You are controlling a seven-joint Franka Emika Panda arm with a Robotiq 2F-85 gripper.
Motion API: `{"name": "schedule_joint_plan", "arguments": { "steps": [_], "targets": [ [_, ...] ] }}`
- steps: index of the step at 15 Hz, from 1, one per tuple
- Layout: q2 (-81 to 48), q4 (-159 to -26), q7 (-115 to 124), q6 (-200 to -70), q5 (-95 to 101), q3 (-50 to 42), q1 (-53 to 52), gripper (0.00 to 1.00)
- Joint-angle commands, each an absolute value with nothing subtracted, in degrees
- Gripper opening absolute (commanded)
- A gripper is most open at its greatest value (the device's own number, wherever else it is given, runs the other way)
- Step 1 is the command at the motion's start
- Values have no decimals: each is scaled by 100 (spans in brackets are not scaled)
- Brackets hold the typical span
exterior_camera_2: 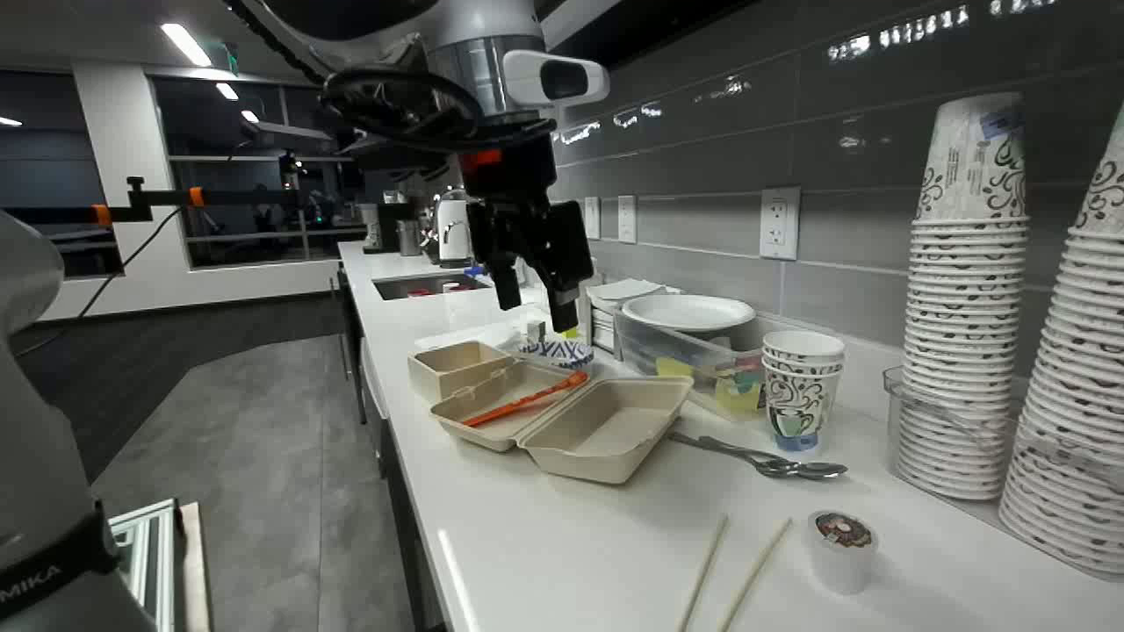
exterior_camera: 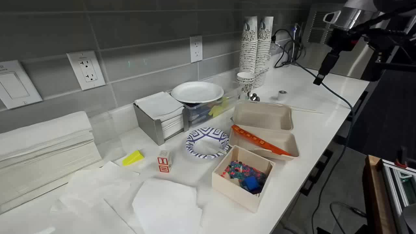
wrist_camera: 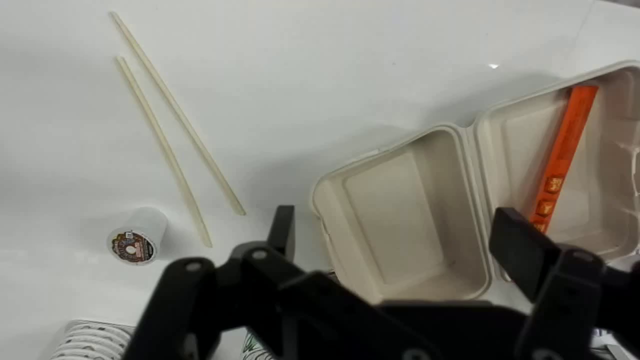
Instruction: Put the metal spoon into the take-away food container
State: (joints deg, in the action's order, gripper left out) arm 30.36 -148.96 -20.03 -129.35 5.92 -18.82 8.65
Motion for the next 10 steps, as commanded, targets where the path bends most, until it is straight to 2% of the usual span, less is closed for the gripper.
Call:
{"name": "schedule_joint_plan", "arguments": {
  "steps": [1,6,10],
  "targets": [
    [3022,-14888,-2045,-12925,536,-1804,945,100],
    [3022,-14888,-2045,-12925,536,-1804,945,100],
    [2068,-14348,-688,-13672,303,-1555,1064,100]
  ]
}}
